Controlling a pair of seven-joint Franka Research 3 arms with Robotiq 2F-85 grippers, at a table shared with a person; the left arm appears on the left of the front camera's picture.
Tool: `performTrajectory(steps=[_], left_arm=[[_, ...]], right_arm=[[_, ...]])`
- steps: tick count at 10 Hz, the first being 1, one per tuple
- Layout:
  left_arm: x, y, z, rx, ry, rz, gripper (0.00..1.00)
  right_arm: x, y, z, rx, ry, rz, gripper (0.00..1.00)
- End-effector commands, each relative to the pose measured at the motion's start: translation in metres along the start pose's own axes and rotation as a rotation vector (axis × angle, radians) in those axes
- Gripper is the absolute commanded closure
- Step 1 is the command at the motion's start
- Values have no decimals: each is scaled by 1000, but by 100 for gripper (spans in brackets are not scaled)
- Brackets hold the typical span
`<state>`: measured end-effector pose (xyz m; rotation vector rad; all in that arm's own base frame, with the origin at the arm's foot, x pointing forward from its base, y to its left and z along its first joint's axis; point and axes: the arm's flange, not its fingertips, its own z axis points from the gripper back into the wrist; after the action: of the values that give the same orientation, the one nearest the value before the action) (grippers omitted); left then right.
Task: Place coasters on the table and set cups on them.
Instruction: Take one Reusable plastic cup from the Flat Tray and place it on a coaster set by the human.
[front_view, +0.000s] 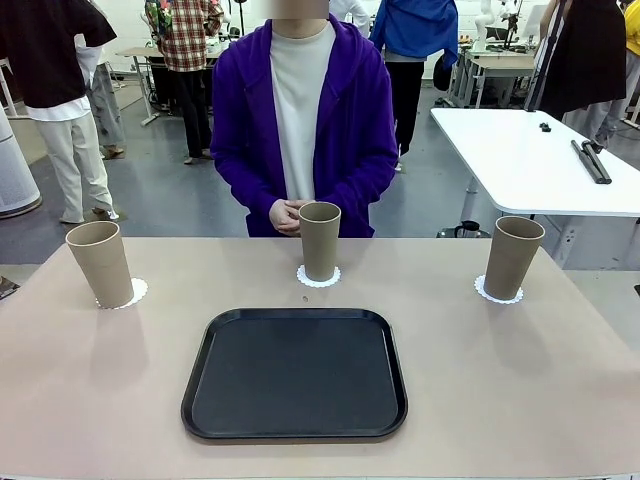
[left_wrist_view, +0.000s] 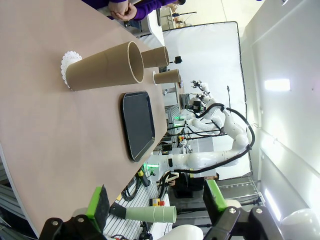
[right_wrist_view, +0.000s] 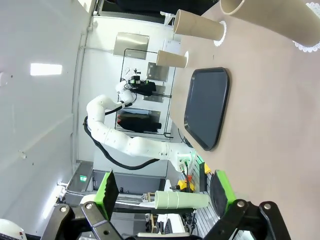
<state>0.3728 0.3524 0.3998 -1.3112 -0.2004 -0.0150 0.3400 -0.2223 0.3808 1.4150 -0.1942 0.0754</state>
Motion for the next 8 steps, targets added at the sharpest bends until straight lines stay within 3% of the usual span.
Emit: performTrajectory(steps=[1, 8], left_arm=[[-1, -2, 1, 8, -1, 7, 0], [-1, -2, 1, 8, -1, 7, 0]], right_arm=[[-1, 0, 0, 3, 3, -3, 0], [-1, 0, 0, 3, 3, -3, 0]])
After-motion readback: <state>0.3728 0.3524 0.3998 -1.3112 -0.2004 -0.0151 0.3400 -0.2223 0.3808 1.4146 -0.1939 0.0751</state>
